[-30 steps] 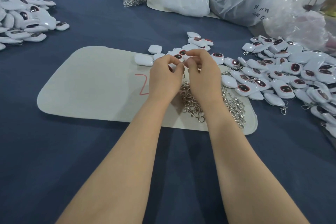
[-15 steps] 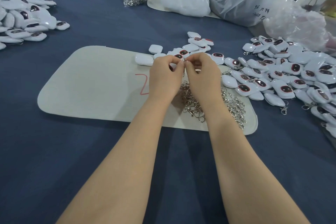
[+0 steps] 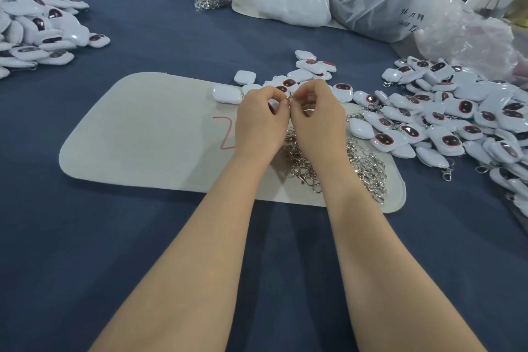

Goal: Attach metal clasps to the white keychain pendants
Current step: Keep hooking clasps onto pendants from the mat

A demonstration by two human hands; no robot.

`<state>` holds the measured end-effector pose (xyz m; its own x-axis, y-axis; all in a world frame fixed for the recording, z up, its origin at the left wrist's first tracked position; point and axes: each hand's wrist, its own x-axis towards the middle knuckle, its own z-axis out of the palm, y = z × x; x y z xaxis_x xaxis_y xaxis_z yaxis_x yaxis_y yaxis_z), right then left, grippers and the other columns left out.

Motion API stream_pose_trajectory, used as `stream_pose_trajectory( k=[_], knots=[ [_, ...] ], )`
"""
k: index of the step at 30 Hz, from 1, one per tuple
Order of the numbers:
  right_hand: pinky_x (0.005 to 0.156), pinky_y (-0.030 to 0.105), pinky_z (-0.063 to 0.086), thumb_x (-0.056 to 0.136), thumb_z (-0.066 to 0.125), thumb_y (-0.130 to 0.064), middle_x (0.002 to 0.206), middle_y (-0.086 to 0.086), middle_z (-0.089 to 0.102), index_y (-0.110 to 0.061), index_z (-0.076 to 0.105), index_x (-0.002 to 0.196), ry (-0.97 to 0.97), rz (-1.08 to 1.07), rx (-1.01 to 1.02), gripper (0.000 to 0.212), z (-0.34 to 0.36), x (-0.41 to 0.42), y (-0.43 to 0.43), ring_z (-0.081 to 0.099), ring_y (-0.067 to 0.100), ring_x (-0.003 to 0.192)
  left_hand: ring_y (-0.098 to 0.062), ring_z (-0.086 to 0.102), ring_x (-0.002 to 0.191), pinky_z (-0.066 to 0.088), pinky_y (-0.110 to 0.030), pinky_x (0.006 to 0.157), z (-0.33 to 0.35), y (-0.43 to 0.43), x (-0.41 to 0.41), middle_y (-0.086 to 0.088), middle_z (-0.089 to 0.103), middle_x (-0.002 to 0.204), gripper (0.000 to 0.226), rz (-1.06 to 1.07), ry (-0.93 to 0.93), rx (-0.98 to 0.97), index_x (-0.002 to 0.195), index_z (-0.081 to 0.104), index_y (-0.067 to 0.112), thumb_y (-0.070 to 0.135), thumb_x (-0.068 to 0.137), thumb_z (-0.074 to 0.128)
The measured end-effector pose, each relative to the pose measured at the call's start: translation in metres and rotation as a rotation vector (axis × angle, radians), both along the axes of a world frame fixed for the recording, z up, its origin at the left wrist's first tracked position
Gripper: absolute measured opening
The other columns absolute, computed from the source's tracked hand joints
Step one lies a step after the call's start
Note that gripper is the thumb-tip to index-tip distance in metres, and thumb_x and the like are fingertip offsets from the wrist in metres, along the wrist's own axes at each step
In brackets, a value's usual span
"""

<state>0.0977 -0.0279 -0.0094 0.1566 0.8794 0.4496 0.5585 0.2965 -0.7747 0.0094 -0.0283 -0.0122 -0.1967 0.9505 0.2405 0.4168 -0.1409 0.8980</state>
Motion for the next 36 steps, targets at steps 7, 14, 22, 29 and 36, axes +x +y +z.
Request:
stream_pose_trajectory(
  k=[7,14,22,29,36],
  knots=[
    [0.073,0.027,0.045,0.082,0.056,0.001,0.083,0.004,0.062,-0.010,0.058,0.086,-0.062,-0.009,0.022,0.011,-0.0007,-0.0008,-0.0019,0.054,0.018,0.076,-0.011,0.048,0.077,0.035,-0.021,0.068,-0.0018,0.0008,0.0004,-0.006,0.062,0.100,0.010,0.022,0.030,0.015,0.089,0.065,0.016,0.016,0.092,0.055],
    [0.074,0.034,0.046,0.082,0.056,0.000,0.083,0.011,0.062,-0.011,0.055,0.082,-0.103,0.021,0.012,0.011,-0.0027,0.0004,-0.0024,0.054,0.024,0.079,-0.016,0.053,0.088,0.036,-0.023,0.071,-0.0036,0.0020,0.0016,-0.006,0.061,0.106,0.015,0.042,0.131,0.014,0.096,0.066,0.013,0.016,0.094,0.052],
    [0.072,0.020,0.045,0.085,0.055,-0.001,0.079,-0.004,0.058,-0.015,0.051,0.085,0.012,0.052,-0.019,0.014,-0.0040,-0.0006,-0.0012,0.053,0.007,0.072,-0.011,0.045,0.080,0.034,-0.021,0.071,-0.0029,0.0012,0.0010,0.000,0.058,0.102,0.013,0.051,0.082,0.061,0.093,0.065,0.013,0.013,0.093,0.052],
    [0.069,0.010,0.045,0.085,0.059,-0.004,0.076,-0.016,0.055,-0.020,0.052,0.081,0.168,0.025,-0.076,0.018,-0.0048,-0.0024,0.0037,0.053,-0.002,0.068,-0.010,0.042,0.078,0.028,-0.015,0.067,-0.0017,0.0003,0.0023,0.003,0.049,0.096,0.010,0.033,0.046,0.115,0.089,0.060,0.012,0.007,0.093,0.052],
    [0.070,0.015,0.048,0.080,0.064,-0.005,0.075,-0.010,0.060,-0.021,0.056,0.075,0.273,-0.019,-0.098,0.019,-0.0059,-0.0023,0.0053,0.058,0.007,0.073,-0.012,0.040,0.076,0.031,-0.021,0.066,-0.0036,-0.0026,0.0047,0.004,0.045,0.095,0.011,0.038,0.118,0.191,0.091,0.060,0.005,0.005,0.093,0.049]
  ],
)
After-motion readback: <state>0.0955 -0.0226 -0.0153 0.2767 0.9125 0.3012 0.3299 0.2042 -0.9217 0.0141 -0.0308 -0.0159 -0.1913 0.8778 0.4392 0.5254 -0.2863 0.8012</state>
